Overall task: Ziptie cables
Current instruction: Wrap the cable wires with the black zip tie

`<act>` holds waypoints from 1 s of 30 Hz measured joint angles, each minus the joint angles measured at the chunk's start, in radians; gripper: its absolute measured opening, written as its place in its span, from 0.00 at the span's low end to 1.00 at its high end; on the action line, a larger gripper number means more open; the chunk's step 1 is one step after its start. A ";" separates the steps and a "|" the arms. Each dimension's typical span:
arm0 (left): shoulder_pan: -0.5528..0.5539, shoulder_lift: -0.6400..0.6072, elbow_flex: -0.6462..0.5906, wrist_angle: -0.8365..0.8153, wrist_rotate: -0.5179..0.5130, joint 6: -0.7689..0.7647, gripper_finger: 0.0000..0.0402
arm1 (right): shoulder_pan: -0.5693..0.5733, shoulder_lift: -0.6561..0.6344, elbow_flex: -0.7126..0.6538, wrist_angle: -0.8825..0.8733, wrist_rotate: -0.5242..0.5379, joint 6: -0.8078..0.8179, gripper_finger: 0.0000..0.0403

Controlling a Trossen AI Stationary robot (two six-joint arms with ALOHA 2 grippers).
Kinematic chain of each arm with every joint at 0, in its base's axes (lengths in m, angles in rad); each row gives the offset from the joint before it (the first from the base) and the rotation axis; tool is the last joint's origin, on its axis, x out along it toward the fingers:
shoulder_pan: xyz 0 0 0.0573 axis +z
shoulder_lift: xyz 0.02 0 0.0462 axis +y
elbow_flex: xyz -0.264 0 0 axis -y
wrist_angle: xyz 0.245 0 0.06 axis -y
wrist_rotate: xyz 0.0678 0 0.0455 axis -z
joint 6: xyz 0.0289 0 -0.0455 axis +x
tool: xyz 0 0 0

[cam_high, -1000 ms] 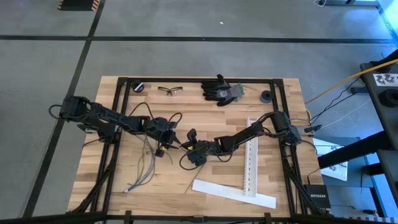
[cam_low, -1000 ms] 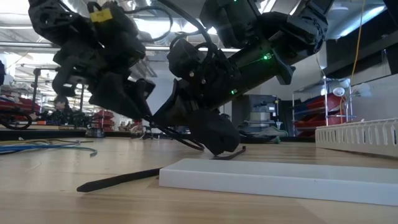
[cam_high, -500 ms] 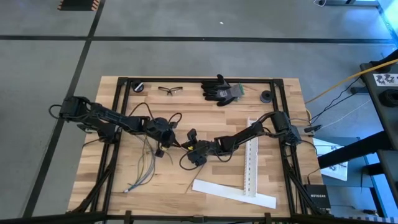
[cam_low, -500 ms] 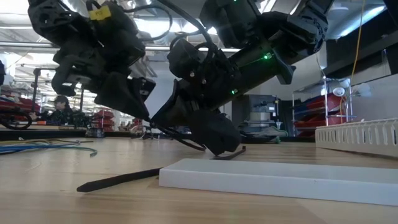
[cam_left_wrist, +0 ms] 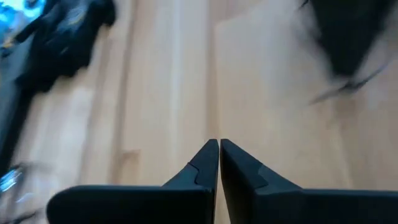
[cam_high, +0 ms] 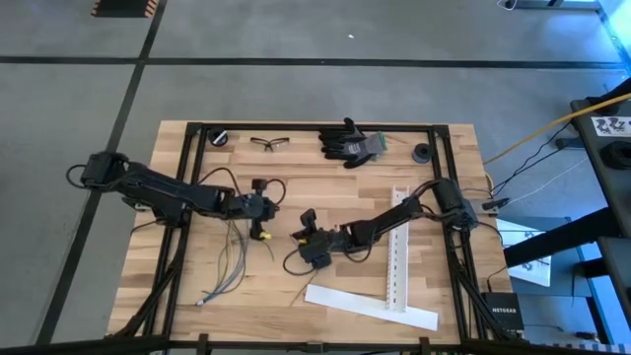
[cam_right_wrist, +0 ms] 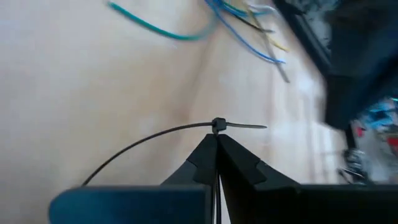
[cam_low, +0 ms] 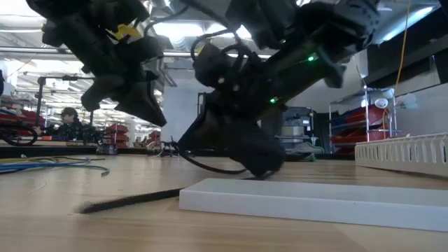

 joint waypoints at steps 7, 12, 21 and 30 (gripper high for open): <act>0.028 -0.073 0.001 0.011 0.221 -0.040 0.00 | 0.029 -0.006 -0.002 -0.026 0.025 0.032 0.00; 0.027 -0.022 0.000 0.105 0.427 -0.088 0.07 | 0.013 -0.002 0.017 -0.028 0.022 0.032 0.00; 0.015 0.141 -0.006 0.208 0.443 0.019 0.31 | 0.008 0.002 0.036 -0.036 0.019 0.016 0.00; 0.050 0.163 -0.006 0.254 0.456 0.151 0.40 | 0.008 0.002 0.037 -0.039 -0.001 0.016 0.00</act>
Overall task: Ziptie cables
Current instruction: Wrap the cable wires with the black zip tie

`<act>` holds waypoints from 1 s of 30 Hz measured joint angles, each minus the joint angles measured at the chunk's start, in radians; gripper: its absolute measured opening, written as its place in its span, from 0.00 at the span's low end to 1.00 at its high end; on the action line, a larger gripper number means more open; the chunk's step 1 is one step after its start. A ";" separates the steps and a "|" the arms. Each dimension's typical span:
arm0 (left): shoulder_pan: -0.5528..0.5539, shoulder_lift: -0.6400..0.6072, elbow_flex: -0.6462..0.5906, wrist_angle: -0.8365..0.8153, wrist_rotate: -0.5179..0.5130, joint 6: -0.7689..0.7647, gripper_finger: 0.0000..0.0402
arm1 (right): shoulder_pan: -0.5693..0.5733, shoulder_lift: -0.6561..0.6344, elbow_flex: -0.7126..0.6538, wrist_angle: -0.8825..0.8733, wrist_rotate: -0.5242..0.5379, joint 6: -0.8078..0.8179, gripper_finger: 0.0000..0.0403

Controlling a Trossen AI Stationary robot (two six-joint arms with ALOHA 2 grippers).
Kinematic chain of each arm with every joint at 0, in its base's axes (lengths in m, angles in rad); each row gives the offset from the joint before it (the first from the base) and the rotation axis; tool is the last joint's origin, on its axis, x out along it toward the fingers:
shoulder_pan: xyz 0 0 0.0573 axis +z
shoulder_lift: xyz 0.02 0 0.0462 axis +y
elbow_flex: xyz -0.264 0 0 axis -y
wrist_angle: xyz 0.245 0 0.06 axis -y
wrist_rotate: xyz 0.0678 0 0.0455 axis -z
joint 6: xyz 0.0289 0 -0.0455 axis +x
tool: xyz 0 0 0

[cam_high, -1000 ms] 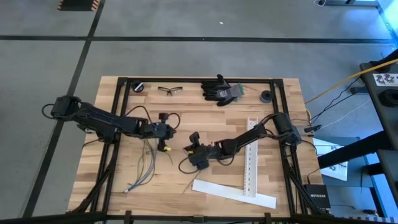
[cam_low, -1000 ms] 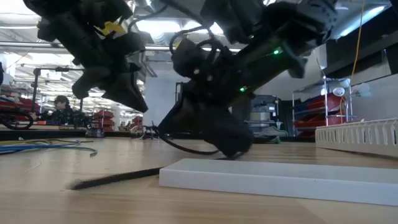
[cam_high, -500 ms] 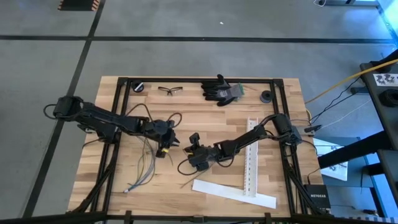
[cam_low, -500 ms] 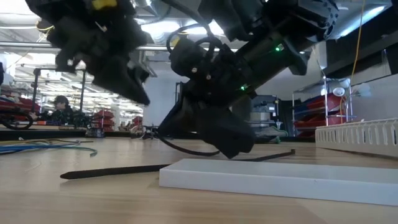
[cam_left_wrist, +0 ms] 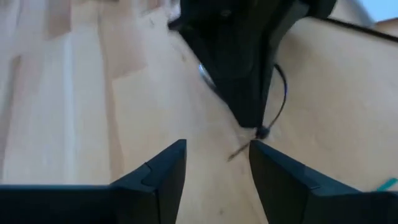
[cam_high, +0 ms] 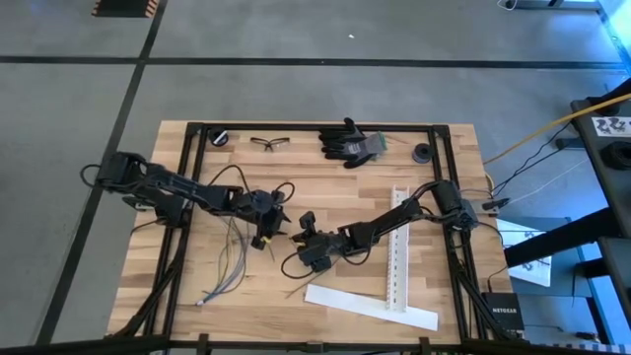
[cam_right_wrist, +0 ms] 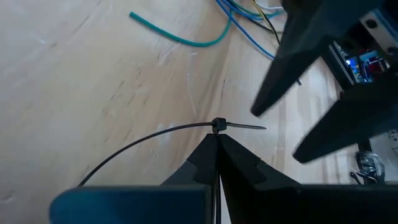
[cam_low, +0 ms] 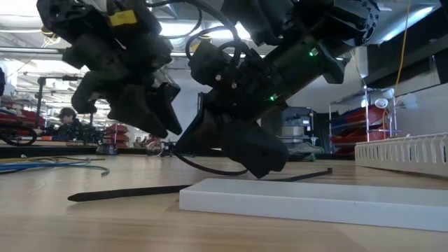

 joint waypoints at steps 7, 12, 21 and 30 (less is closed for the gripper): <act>-0.006 0.087 0.000 0.042 0.073 0.092 0.34 | 0.000 0.000 0.002 0.009 0.000 0.000 0.00; -0.014 0.107 0.000 0.096 0.095 0.101 0.24 | 0.000 -0.001 0.002 0.008 -0.001 0.000 0.00; -0.014 0.107 0.000 0.086 0.100 0.105 0.06 | 0.001 -0.001 0.002 0.002 0.000 0.001 0.00; -0.014 0.053 0.023 -0.022 0.002 0.020 0.00 | -0.002 -0.003 0.003 -0.003 0.012 0.016 0.00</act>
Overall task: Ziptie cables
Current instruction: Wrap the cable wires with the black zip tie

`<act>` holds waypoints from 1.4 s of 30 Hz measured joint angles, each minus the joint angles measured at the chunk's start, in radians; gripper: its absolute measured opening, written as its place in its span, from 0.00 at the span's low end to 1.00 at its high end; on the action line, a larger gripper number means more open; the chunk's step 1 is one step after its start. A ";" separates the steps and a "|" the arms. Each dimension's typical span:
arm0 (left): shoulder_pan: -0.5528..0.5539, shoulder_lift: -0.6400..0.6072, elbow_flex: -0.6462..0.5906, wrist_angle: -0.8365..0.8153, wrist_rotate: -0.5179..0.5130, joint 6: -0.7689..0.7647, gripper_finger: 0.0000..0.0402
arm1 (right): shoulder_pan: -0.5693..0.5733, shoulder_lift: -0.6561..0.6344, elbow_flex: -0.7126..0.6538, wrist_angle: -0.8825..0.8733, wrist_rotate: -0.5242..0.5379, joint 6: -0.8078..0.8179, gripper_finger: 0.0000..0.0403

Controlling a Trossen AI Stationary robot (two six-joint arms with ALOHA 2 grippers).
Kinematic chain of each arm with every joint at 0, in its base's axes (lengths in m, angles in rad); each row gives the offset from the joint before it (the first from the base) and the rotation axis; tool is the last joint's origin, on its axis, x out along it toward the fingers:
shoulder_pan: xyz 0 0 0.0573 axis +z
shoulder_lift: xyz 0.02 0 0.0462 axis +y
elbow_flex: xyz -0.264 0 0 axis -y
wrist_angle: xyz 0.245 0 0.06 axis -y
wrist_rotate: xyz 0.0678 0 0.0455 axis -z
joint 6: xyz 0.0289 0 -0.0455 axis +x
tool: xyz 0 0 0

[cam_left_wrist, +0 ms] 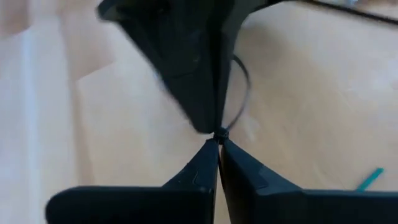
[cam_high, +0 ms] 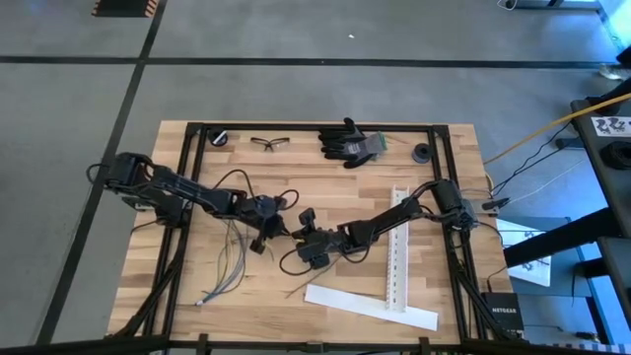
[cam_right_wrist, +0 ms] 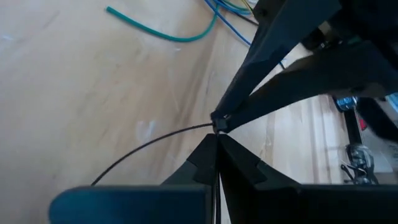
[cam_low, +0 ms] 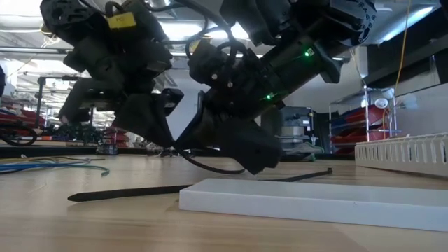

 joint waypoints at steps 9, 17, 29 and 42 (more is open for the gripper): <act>0.034 -0.094 0.003 -0.130 -0.243 -0.063 0.00 | 0.027 -0.001 0.001 -0.058 0.006 0.046 0.00; 0.070 -0.131 0.012 -0.152 -0.240 -0.031 0.00 | 0.020 -0.001 0.016 -0.075 0.039 0.045 0.00; 0.062 -0.145 0.079 -0.402 -0.236 -0.191 0.29 | -0.065 -0.001 0.021 -0.069 0.089 0.218 0.05; -0.150 -0.376 0.104 -0.976 -0.136 -0.952 0.47 | -0.268 -0.100 0.080 -0.312 -0.429 0.570 0.59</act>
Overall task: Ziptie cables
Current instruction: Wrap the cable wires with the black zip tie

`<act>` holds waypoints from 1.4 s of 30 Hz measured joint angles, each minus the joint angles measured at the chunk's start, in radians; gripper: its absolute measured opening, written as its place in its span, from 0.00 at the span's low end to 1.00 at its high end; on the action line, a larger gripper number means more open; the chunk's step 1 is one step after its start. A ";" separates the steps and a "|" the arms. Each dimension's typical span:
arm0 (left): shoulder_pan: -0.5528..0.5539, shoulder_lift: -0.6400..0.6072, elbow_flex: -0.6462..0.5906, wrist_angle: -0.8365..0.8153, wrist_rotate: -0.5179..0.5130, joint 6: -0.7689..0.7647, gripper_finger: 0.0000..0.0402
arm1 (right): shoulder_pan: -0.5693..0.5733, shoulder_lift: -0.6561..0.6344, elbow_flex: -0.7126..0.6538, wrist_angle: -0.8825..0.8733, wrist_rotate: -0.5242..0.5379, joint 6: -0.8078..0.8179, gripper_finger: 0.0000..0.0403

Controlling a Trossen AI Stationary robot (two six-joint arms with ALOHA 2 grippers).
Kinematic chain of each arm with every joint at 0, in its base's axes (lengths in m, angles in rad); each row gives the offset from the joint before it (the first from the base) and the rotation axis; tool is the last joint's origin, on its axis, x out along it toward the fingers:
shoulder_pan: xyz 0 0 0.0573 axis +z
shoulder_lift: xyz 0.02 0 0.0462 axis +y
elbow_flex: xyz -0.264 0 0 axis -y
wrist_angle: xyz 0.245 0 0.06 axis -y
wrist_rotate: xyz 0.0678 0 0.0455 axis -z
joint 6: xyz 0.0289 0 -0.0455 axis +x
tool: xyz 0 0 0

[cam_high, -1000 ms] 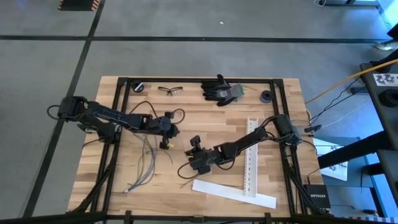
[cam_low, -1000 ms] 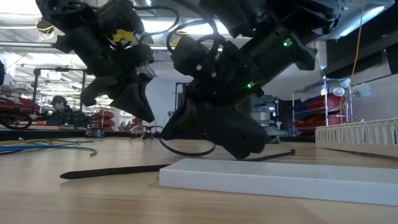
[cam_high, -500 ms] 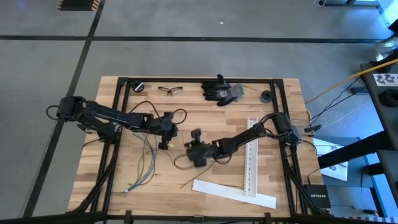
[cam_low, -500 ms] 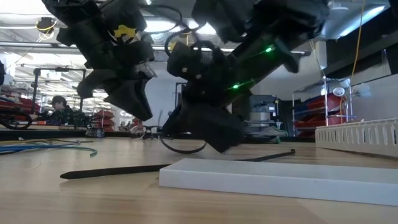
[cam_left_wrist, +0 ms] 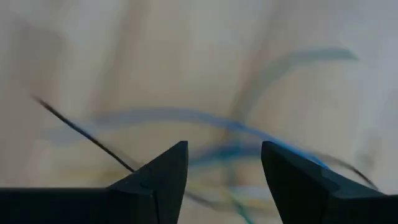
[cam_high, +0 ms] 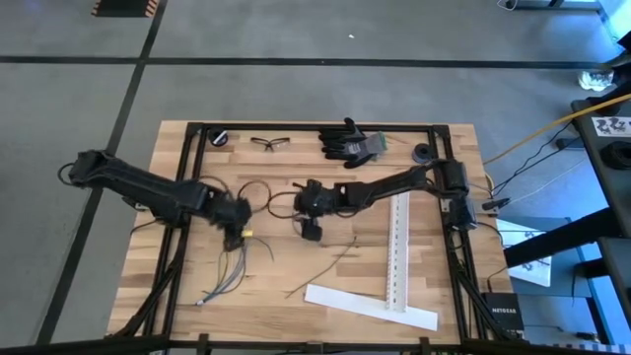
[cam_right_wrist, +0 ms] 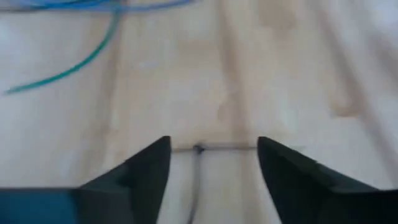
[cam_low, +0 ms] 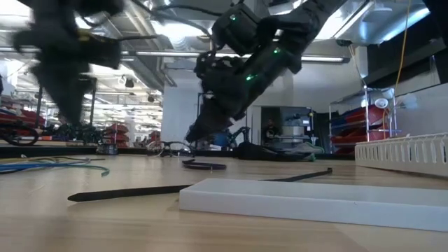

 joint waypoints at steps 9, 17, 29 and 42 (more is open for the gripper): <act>-0.395 0.063 -0.032 0.060 0.229 -0.546 0.42 | 0.055 0.010 -0.004 0.004 -0.094 -0.022 0.72; -0.619 0.245 -0.031 0.158 0.258 -0.835 0.39 | 0.185 0.011 -0.004 0.055 0.032 -0.058 0.72; -0.804 0.343 0.031 0.365 0.243 -1.092 0.38 | 0.299 0.011 -0.004 0.094 0.140 -0.052 0.72; -0.841 0.492 0.102 0.393 0.145 -1.093 0.39 | 0.338 0.012 -0.004 0.088 0.170 -0.018 0.72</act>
